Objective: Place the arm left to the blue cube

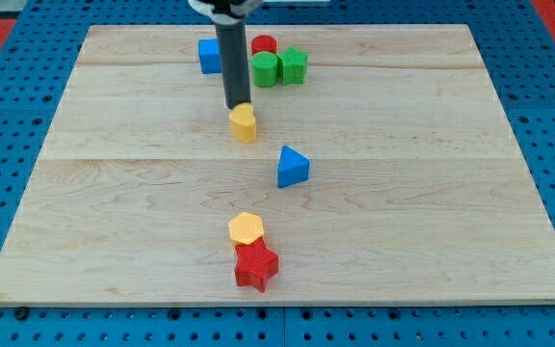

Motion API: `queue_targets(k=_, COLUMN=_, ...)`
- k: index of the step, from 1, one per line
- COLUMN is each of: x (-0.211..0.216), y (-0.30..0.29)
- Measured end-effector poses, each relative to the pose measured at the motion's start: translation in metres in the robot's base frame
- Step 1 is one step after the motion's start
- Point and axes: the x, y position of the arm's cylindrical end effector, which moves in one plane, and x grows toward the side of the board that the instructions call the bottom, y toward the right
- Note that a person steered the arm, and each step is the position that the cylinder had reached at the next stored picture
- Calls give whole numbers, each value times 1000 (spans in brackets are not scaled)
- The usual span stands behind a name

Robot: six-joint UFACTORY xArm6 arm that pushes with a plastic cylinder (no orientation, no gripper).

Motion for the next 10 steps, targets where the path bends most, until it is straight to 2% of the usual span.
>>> queue_targets(k=2, x=103, y=-5)
queue_targets(k=4, x=115, y=-5)
queue_targets(k=5, x=82, y=-18)
queue_targets(k=6, x=26, y=-34)
queue_targets(k=7, x=-10, y=-79)
queue_targets(k=8, x=-14, y=-134)
queue_targets(k=9, x=-75, y=-182)
queue_targets(k=10, x=-143, y=-182)
